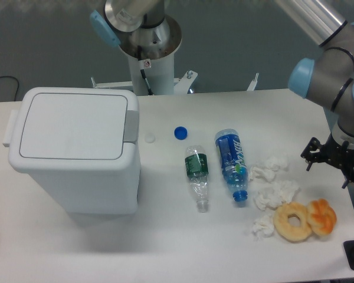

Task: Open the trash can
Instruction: 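Move the gripper from above the bagel toward the bottles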

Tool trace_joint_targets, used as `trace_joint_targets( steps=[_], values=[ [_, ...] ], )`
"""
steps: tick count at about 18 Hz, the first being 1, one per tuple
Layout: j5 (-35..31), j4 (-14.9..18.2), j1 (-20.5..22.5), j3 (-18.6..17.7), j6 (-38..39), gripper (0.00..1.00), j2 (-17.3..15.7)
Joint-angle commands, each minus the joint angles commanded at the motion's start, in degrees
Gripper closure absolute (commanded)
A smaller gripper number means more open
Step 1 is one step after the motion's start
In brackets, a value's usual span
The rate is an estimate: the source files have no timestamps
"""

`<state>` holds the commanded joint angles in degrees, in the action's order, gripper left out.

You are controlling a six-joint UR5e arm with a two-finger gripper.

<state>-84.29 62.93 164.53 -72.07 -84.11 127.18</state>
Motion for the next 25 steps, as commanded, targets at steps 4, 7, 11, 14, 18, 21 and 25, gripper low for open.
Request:
trace_joint_targets(
  steps=[4,7,11,14,18,21,25],
  values=[
    [0.0,0.0,-0.1,0.2,0.1,0.0,-0.1],
    [-0.3,0.0,-0.5,0.2,0.0,0.0,-0.4],
    [0.0,-0.2,-0.4,-1.8,5.3,0.0,-1.0],
    [-0.3,-0.4,-0.7,-1.8,7.1,0.0,-1.7],
    [0.0,-0.1,-3.9,-2.3,17.4,0.0,-4.2],
    [-0.3,0.1,-6.1,-7.6,23.3,0.0,-8.4],
    [1.9,0.1,-9.7,-9.8,29.0,0.0,-13.0]
  ],
)
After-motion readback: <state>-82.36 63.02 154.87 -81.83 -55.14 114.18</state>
